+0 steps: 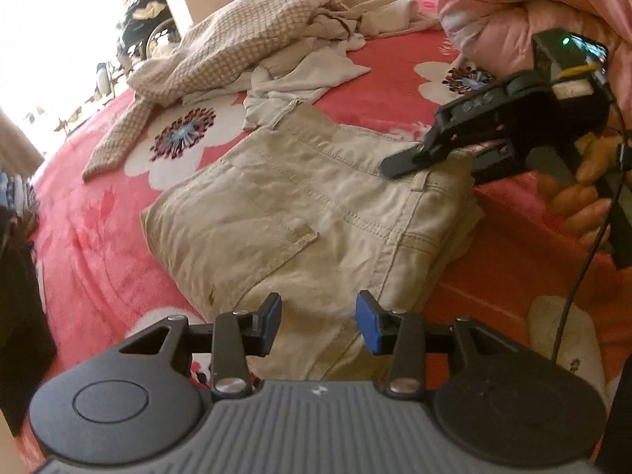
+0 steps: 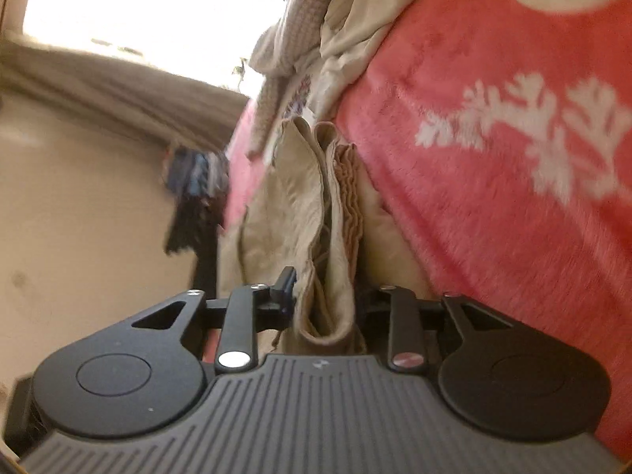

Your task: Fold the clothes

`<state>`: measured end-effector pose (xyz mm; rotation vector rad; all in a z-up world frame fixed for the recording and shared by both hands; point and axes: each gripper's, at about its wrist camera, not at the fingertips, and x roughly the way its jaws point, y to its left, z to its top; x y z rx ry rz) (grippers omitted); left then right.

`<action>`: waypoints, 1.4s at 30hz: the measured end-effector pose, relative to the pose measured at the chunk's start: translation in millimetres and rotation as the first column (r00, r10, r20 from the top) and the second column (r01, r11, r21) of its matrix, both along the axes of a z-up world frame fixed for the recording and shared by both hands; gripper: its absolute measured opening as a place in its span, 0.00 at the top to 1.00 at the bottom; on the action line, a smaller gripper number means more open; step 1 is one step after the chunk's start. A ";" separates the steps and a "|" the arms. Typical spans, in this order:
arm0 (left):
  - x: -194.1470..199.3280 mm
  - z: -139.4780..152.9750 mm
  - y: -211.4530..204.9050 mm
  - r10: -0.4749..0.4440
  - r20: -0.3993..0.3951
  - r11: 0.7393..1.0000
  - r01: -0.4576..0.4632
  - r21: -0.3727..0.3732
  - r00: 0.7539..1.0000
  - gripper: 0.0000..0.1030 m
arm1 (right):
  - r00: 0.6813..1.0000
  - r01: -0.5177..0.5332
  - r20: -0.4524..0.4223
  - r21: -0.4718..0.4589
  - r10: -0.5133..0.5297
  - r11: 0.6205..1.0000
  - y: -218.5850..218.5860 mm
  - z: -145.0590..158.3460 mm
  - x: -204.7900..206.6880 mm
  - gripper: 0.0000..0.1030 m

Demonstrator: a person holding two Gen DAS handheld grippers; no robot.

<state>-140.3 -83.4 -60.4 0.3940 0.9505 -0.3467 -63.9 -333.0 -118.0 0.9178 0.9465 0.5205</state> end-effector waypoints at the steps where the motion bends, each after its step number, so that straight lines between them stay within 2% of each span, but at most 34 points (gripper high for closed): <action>1: 0.1 -0.7 -0.3 0.005 -0.002 1.000 -0.005 -0.002 1.000 0.59 | 1.000 -0.010 0.005 -0.024 0.010 1.000 -2.5 5.1 3.5 0.70; 3: -4.0 -1.3 -3.0 0.006 -0.002 1.000 -0.006 0.001 1.000 0.59 | 0.998 0.024 0.057 -0.101 -0.019 0.995 -16.6 26.3 1.3 0.68; 6: -5.6 -3.3 -6.8 0.004 -0.015 1.000 -0.004 -0.001 1.000 0.60 | 0.971 0.057 0.237 -0.288 0.014 0.956 -17.4 79.7 -5.3 0.68; 9: -4.6 -5.9 -10.7 -0.003 -0.039 1.000 0.003 -0.007 0.999 0.59 | 0.901 -0.008 0.391 -0.417 0.188 0.909 16.6 116.0 -16.6 0.68; 11: -7.4 -10.4 -15.2 -0.019 -0.047 1.000 0.019 0.002 0.999 0.50 | 0.839 -0.079 0.427 -0.518 0.337 0.851 46.8 114.5 -30.1 0.69; 12: -10.1 -13.2 -18.3 -0.029 -0.044 0.999 0.029 0.014 0.999 0.47 | 0.821 -0.119 0.402 -0.575 0.406 0.810 60.3 105.2 -31.2 0.70; 13: -14.9 -16.2 -22.6 -0.054 -0.026 0.998 0.055 0.036 0.998 0.46 | 0.822 -0.161 0.335 -0.640 0.461 0.751 69.1 88.7 -30.3 0.70; 15: -23.5 -20.0 -30.7 -0.101 -0.006 0.992 0.101 0.070 0.995 0.43 | 0.816 -0.247 0.182 -0.750 0.549 0.614 82.9 48.9 -26.6 0.72; 17: -27.1 -18.3 -33.8 -0.127 -0.001 0.989 0.127 0.077 0.992 0.43 | 0.794 -0.259 0.170 -0.773 0.583 0.578 84.0 40.9 -25.2 0.72; 20: -21.1 -6.7 -29.5 -0.119 -0.027 0.992 0.121 0.043 0.992 0.44 | 0.798 -0.310 0.087 -0.790 0.596 0.530 92.9 63.6 -6.0 0.71; 21: -17.3 -1.1 -26.8 -0.122 -0.035 0.992 0.123 0.026 0.992 0.46 | 0.790 -0.316 0.079 -0.797 0.608 0.514 98.0 76.3 6.3 0.71; 22: -12.9 5.0 -24.6 -0.134 -0.043 0.991 0.134 0.009 0.990 0.50 | 0.778 -0.321 0.076 -0.806 0.624 0.497 101.9 86.0 16.0 0.71; 24: 0.5 19.8 -12.9 -0.142 -0.045 0.990 0.141 -0.027 0.989 0.50 | 0.750 -0.347 0.038 -0.828 0.661 0.441 111.8 112.3 30.3 0.71; 26: 16.5 34.8 3.6 -0.133 -0.045 0.990 0.131 -0.056 0.990 0.50 | 0.719 -0.362 -0.010 -0.859 0.695 0.362 126.8 138.0 49.8 0.71; 28: 41.8 47.7 27.3 -0.094 -0.052 0.994 0.090 -0.063 0.994 0.50 | 0.684 -0.370 -0.044 -0.881 0.728 0.294 143.5 159.8 70.4 0.71; 32: 93.0 68.3 76.2 -0.003 -0.074 0.997 -0.003 -0.081 0.997 0.48 | 0.619 -0.380 -0.082 -0.901 0.781 0.207 186.5 177.3 98.5 0.71; 34: 110.4 70.2 95.9 0.024 -0.107 0.992 -0.037 -0.122 0.994 0.46 | 0.600 -0.382 -0.084 -0.904 0.796 0.192 204.5 175.8 103.7 0.71; 36: 117.9 62.8 111.8 0.005 -0.159 0.985 -0.033 -0.170 0.987 0.45 | 0.578 -0.400 -0.055 -0.889 0.815 0.223 214.2 169.2 104.8 0.71; 40: 109.6 33.2 127.6 -0.034 -0.263 0.965 -0.037 -0.260 0.964 0.48 | 0.567 -0.460 -0.024 -0.839 0.824 0.292 217.9 152.6 101.6 0.72; 42: 91.5 21.9 129.8 -0.034 -0.257 0.943 -0.054 -0.329 0.966 0.52 | 0.560 -0.482 -0.002 -0.814 0.828 0.324 214.9 146.2 96.6 0.72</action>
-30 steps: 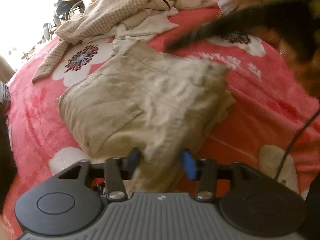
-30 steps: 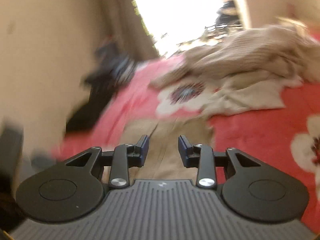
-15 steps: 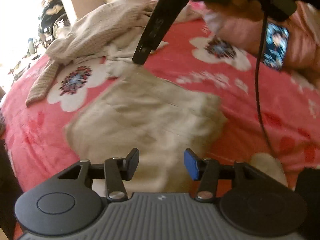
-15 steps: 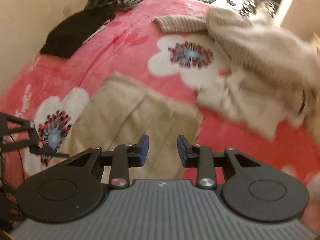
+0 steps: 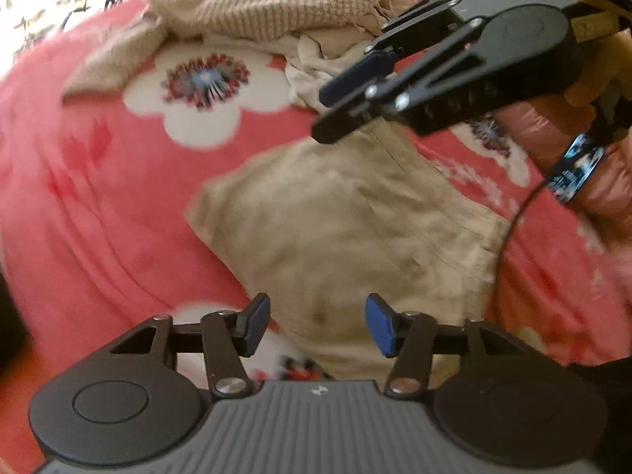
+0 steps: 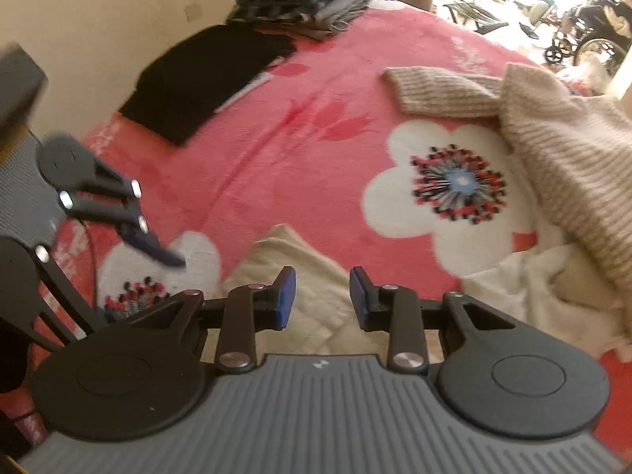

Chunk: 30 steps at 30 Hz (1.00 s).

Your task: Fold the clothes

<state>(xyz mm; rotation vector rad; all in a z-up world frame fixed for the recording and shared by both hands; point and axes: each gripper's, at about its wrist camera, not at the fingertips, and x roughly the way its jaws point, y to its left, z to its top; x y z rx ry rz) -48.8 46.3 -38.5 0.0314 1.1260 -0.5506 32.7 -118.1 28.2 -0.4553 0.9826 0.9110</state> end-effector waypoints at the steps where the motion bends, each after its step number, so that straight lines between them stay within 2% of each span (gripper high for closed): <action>1: -11.3 -4.1 -0.1 0.002 0.020 0.999 -0.001 -0.035 1.000 0.52 | 1.000 -0.002 -0.024 0.027 0.002 1.000 -2.3 -2.1 -2.9 0.73; 4: -51.1 -9.2 -9.9 -0.039 0.158 0.997 0.050 -0.066 0.987 0.52 | 1.000 -0.027 -0.004 0.102 0.028 0.994 -3.7 -5.0 -19.3 0.74; 6: -66.7 -19.3 -21.5 -0.068 0.188 0.993 0.086 -0.086 0.980 0.52 | 0.999 -0.036 0.023 0.152 0.033 0.988 -0.9 -8.1 -28.2 0.74; 8: -71.8 -35.9 -28.2 -0.063 0.187 0.992 0.082 -0.097 0.980 0.52 | 0.999 -0.046 0.032 0.179 0.041 0.983 5.7 -20.7 -31.4 0.76; 10: -76.4 -50.3 -28.3 -0.044 0.188 0.990 0.068 -0.125 0.981 0.45 | 1.000 -0.018 0.003 0.159 0.017 0.987 14.7 -51.5 -25.0 0.77; 12: -80.5 -62.8 -23.2 -0.015 0.190 0.985 0.047 -0.165 0.982 0.43 | 1.000 0.007 0.000 0.072 -0.007 0.997 21.0 -98.5 -17.0 0.81; 14: -83.3 -67.0 -19.4 -0.007 0.188 0.983 0.041 -0.179 0.982 0.43 | 0.999 0.035 0.001 0.109 -0.035 0.993 16.0 -115.4 -16.7 0.81; 17: -87.3 -67.3 -17.0 -0.019 0.202 0.980 0.058 -0.188 0.979 0.44 | 0.998 0.051 0.022 0.099 -0.053 0.994 23.3 -94.5 -22.0 0.79; 19: -87.9 -68.6 -15.2 -0.027 0.203 0.979 0.067 -0.194 0.979 0.43 | 0.999 0.039 0.012 0.156 -0.042 0.987 31.3 -82.4 -22.7 0.79; 22: -87.2 -71.8 -14.9 -0.036 0.212 0.978 0.078 -0.194 0.977 0.40 | 0.999 0.009 0.031 0.137 -0.013 0.990 58.6 -99.7 -12.0 0.79; 24: -89.8 -72.9 -17.2 -0.044 0.224 0.978 0.087 -0.188 0.974 0.40 | 0.999 0.021 0.037 0.122 -0.026 0.992 70.3 -124.0 3.6 0.79; 25: -90.5 -73.5 -18.0 -0.045 0.228 0.978 0.089 -0.186 0.973 0.40 | 0.998 0.067 0.003 0.138 -0.068 0.988 71.4 -128.8 13.7 0.78; 27: -92.0 -73.5 -19.0 -0.043 0.232 0.979 0.088 -0.185 0.972 0.40 | 0.987 0.157 -0.060 0.165 -0.149 0.974 68.9 -118.8 23.6 0.80; 29: -94.3 -73.1 -18.3 -0.042 0.233 0.978 0.087 -0.188 0.972 0.40 | 0.992 0.125 -0.011 0.171 -0.124 0.977 70.3 -102.7 13.8 0.81; 30: -94.9 -73.0 -18.0 -0.041 0.233 0.978 0.087 -0.190 0.972 0.40 | 0.994 0.111 -0.013 0.155 -0.110 0.982 73.8 -105.2 11.2 0.81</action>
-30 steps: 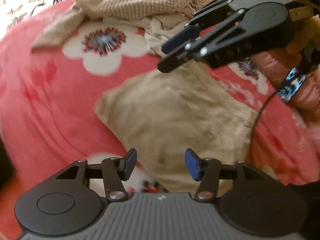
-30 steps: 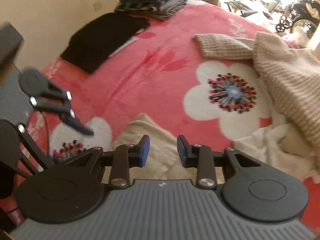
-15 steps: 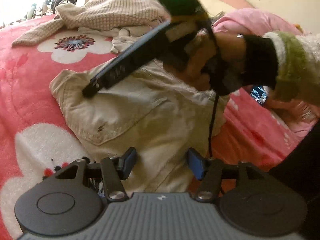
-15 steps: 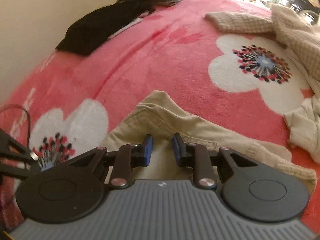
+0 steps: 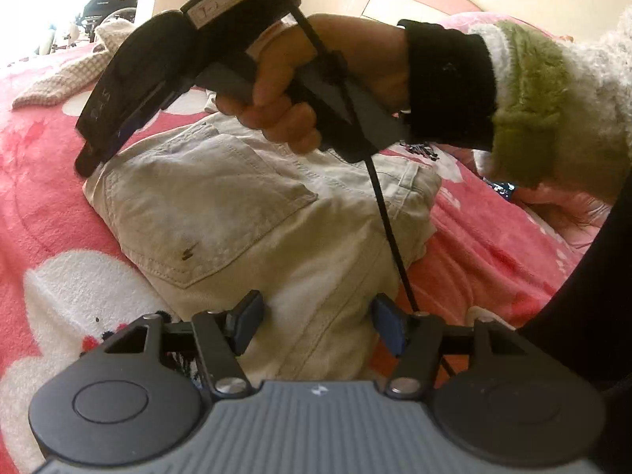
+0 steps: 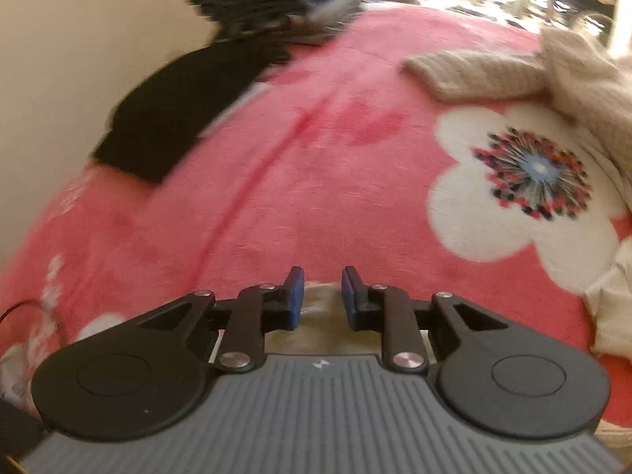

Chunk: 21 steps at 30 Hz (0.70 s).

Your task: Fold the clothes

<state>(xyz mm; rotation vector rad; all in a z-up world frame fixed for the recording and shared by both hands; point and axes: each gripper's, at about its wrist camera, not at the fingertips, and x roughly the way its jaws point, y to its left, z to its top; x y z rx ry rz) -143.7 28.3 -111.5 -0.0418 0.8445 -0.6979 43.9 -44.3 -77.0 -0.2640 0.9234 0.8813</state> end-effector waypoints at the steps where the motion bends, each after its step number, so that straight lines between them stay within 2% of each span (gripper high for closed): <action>1: 2.6 -0.5 0.1 0.002 -0.001 1.000 -0.002 -0.001 1.000 0.40 | 1.000 -0.013 -0.005 -0.018 0.013 1.000 3.7 -3.5 -2.3 0.81; 3: 2.6 -0.9 -0.7 0.004 0.003 1.000 -0.004 0.005 1.000 0.40 | 1.000 -0.025 0.003 -0.049 0.025 0.998 9.3 -15.1 -1.8 0.79; 4: 2.3 0.1 -2.0 0.000 0.009 1.000 0.000 0.015 1.000 0.40 | 1.000 -0.021 0.018 -0.062 0.022 0.998 11.1 -23.8 1.6 0.75; 5: 1.8 1.2 -3.2 -0.005 0.015 1.000 0.004 0.025 1.000 0.40 | 1.000 0.010 0.007 -0.032 -0.010 0.999 3.1 -18.5 4.5 0.74; 7: -1.2 5.2 -4.5 -0.008 0.025 0.999 0.007 0.042 1.000 0.41 | 0.997 0.078 -0.024 0.037 -0.077 0.996 -15.0 -5.2 10.3 0.76; 9: -4.1 11.5 -0.5 -0.012 0.019 0.999 0.011 0.035 1.000 0.45 | 0.989 0.133 0.061 0.052 -0.136 0.990 -43.9 24.9 2.2 0.74; 10: -5.2 14.5 2.6 -0.011 0.016 1.000 0.011 0.026 1.000 0.47 | 0.987 0.151 0.048 0.081 -0.155 0.985 -65.1 41.3 -0.8 0.74; 12: -6.6 18.0 6.0 -0.027 0.011 0.999 0.027 0.019 1.000 0.52 | 0.988 0.149 0.027 0.124 -0.153 0.981 -103.2 68.1 -15.3 0.74; 15: -16.1 19.3 0.8 -0.081 0.027 0.996 0.080 0.040 0.996 0.52 | 0.996 0.053 0.067 0.111 -0.061 0.992 -141.6 89.3 -53.6 0.74; 18: -26.7 13.5 -13.3 -0.145 0.033 0.987 0.143 0.075 0.989 0.52 | 0.998 0.065 -0.025 0.077 -0.063 0.995 -169.3 68.7 -80.8 0.76; 19: -27.9 11.5 -17.0 -0.157 0.034 0.984 0.153 0.095 0.987 0.52 | 0.994 0.099 -0.048 0.025 -0.097 0.995 -175.5 51.4 -86.3 0.76; 21: -30.3 8.1 -24.4 -0.181 0.037 0.975 0.174 0.135 0.983 0.52 | 0.984 0.172 -0.036 -0.107 -0.177 0.979 -181.0 9.1 -96.2 0.78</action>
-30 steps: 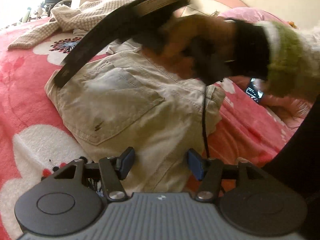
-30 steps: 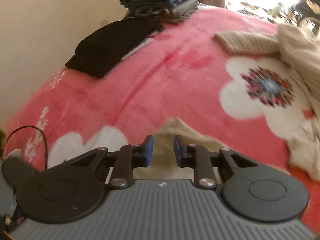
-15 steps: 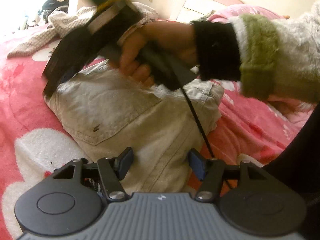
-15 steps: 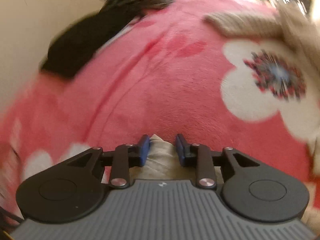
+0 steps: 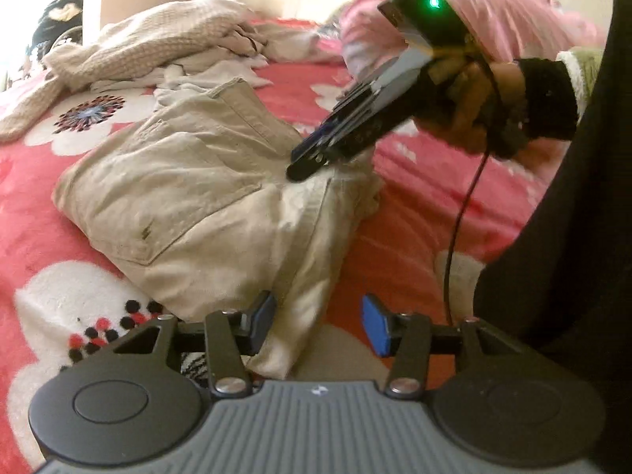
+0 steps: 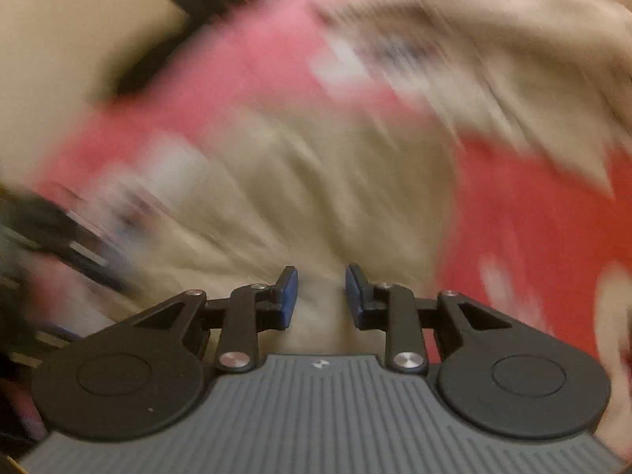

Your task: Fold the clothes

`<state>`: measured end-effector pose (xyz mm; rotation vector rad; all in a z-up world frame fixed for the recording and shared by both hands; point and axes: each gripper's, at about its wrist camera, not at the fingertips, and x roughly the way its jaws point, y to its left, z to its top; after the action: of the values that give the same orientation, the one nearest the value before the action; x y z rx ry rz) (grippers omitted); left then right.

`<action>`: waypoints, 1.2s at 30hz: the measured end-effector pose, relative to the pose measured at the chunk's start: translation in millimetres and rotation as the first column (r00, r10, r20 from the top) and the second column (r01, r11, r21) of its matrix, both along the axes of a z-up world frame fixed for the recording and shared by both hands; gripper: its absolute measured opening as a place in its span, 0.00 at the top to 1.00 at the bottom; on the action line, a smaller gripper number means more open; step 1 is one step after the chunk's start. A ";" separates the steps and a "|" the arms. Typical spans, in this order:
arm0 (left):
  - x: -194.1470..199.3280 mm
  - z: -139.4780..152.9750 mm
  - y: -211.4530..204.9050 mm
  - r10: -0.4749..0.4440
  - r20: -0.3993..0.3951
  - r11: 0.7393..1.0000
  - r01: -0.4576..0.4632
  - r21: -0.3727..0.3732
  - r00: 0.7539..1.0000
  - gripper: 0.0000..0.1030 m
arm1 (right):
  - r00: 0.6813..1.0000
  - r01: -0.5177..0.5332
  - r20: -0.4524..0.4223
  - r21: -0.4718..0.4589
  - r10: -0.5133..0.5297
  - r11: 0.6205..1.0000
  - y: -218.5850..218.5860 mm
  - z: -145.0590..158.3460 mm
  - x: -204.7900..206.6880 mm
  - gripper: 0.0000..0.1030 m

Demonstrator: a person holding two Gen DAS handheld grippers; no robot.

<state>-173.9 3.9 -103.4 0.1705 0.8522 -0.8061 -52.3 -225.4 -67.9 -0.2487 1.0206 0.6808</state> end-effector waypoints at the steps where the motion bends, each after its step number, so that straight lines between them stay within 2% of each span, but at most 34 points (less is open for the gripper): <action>1: -0.4 3.2 -2.6 -0.006 0.014 1.000 0.006 0.016 1.000 0.53 | 0.999 0.004 0.038 0.004 -0.004 1.000 0.2 -6.4 -6.0 0.78; 3: 2.6 13.5 -1.6 -0.007 0.012 1.000 0.007 0.012 1.000 0.57 | 0.998 0.003 0.067 -0.015 -0.002 1.000 5.3 -0.8 -8.0 0.78; 5: 5.6 25.3 2.6 0.006 0.025 1.000 -0.006 -0.017 1.000 0.57 | 0.995 0.018 0.102 0.000 -0.018 1.000 0.7 15.1 -10.5 0.77; 9: 14.4 34.7 -6.6 0.020 0.054 0.997 -0.016 -0.072 0.998 0.57 | 0.992 -0.035 0.123 0.132 0.019 0.991 -25.5 41.3 -25.0 0.76; 10: 18.1 27.2 -13.7 0.008 0.039 0.998 -0.005 -0.068 0.999 0.57 | 0.995 -0.059 0.088 0.125 0.048 0.990 -27.8 36.8 -28.0 0.77; 12: 23.1 11.1 -25.6 0.001 0.025 0.999 0.000 -0.050 1.000 0.56 | 0.993 -0.105 0.061 0.002 0.105 0.994 -23.6 14.6 -33.3 0.77; 15: 23.6 7.6 -35.6 -0.007 0.057 1.000 0.008 -0.009 0.998 0.54 | 0.982 -0.133 0.131 -0.021 0.135 0.991 -23.1 1.0 -44.8 0.77; 19: 32.8 32.0 -24.1 0.021 0.022 0.998 -0.020 -0.067 1.000 0.55 | 0.982 -0.076 0.173 -0.030 0.080 0.997 -22.9 21.8 -49.0 0.78; 22: 44.5 40.3 -21.3 0.075 0.043 0.995 -0.072 -0.073 0.996 0.55 | 0.971 -0.043 0.233 -0.029 0.049 0.999 -27.9 34.4 -50.7 0.78; 24: 59.8 28.3 -28.4 0.122 0.016 0.992 -0.122 -0.016 0.992 0.55 | 0.975 -0.010 0.218 -0.082 0.028 0.997 -29.8 17.4 -49.2 0.78; 26: 72.8 9.7 -30.9 0.178 -0.061 0.984 -0.177 0.014 0.982 0.55 | 0.980 0.045 0.196 -0.135 -0.018 0.990 -33.7 -1.5 -43.6 0.78; 28: 75.0 16.3 -25.3 0.202 -0.080 0.979 -0.204 -0.026 0.976 0.57 | 0.984 0.094 0.163 -0.102 -0.077 0.990 -39.1 0.6 -38.0 0.78; 30: 79.8 28.5 -23.8 0.207 -0.036 0.977 -0.209 -0.037 0.978 0.57 | 0.975 0.107 0.202 -0.082 -0.089 0.991 -36.4 15.7 -36.9 0.79; 33: 90.9 43.7 -22.6 0.229 0.019 0.973 -0.228 -0.047 0.973 0.57 | 0.948 0.084 0.312 -0.052 -0.064 0.995 -25.7 38.7 -26.6 0.79; 36: 107.0 37.9 -24.5 0.281 0.011 0.960 -0.281 -0.012 0.960 0.56 | 0.934 0.079 0.349 -0.003 -0.073 0.997 -14.8 41.7 -5.0 0.79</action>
<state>-67.0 -20.6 -65.5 0.0431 0.8375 -0.5416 -57.3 -240.2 -26.2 -0.3306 0.6915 0.5335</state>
